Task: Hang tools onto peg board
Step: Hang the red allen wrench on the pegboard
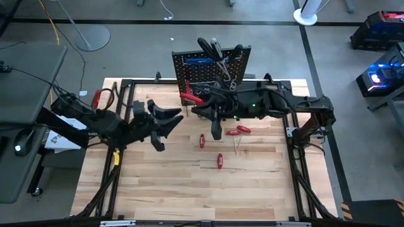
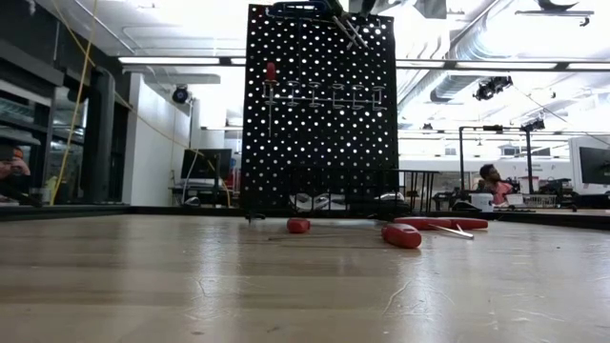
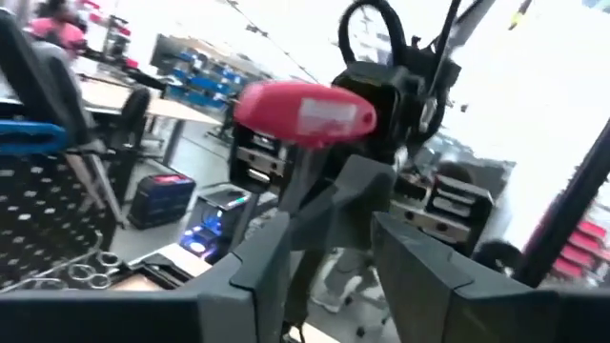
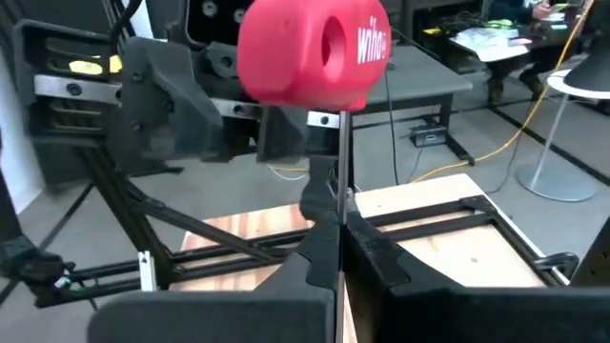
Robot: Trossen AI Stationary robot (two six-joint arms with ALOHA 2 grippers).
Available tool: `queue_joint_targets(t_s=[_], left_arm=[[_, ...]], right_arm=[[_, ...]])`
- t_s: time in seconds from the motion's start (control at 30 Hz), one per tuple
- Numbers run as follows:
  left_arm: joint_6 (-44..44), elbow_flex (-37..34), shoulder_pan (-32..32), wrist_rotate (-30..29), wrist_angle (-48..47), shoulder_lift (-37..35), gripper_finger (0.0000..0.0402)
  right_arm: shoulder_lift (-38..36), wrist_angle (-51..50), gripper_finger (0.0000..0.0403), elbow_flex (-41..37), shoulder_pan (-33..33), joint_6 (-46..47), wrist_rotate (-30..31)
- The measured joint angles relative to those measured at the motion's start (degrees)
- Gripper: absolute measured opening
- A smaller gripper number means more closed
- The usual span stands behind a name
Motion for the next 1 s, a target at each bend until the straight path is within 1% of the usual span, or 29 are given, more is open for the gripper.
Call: queue_joint_targets(t_s=[0.2,0.27,0.4,0.5,0.57,0.63,0.87,0.93,1.0], left_arm=[[-0.29,-0.01,3.08,5.03,0.43,1.62,0.0182],[-0.29,-0.01,3.9,5.92,0.4,2.08,0.019],[1.58,-0.02,4.7,7.53,0.59,2.09,0.0197],[6.64,-0.02,4.67,9.02,1.4,2.01,0.0193],[9.84,-0.02,4.42,9.27,1.31,2.03,0.0178],[10.74,-0.02,4.31,9.25,1.14,2.03,0.0151],[10.29,-0.02,5.56,10.18,1.2,2.32,0.0022],[9.57,-0.02,6.06,10.66,1.34,2.31,0.0006],[8.99,-0.02,6.45,10.8,1.35,2.31,0.0013]], right_arm=[[0.75,2.05,0.0,0.02,1.52,-0.12,-0.49],[1.4,3.22,0.0,0.02,1.83,-0.28,-1.0],[1.75,3.22,0.0,0.02,2.14,-0.14,-1.41],[1.73,3.31,0.0,0.02,2.09,-0.16,-1.51],[1.73,3.24,0.0,0.02,2.09,-0.23,-1.71],[1.73,3.25,0.0,0.02,2.07,-0.1,-2.42],[1.73,3.28,0.0,0.02,1.89,-0.17,-3.07],[1.73,3.26,0.0,0.02,1.85,-0.23,-2.83],[1.73,3.23,0.0,0.02,1.85,-0.25,-2.74]])
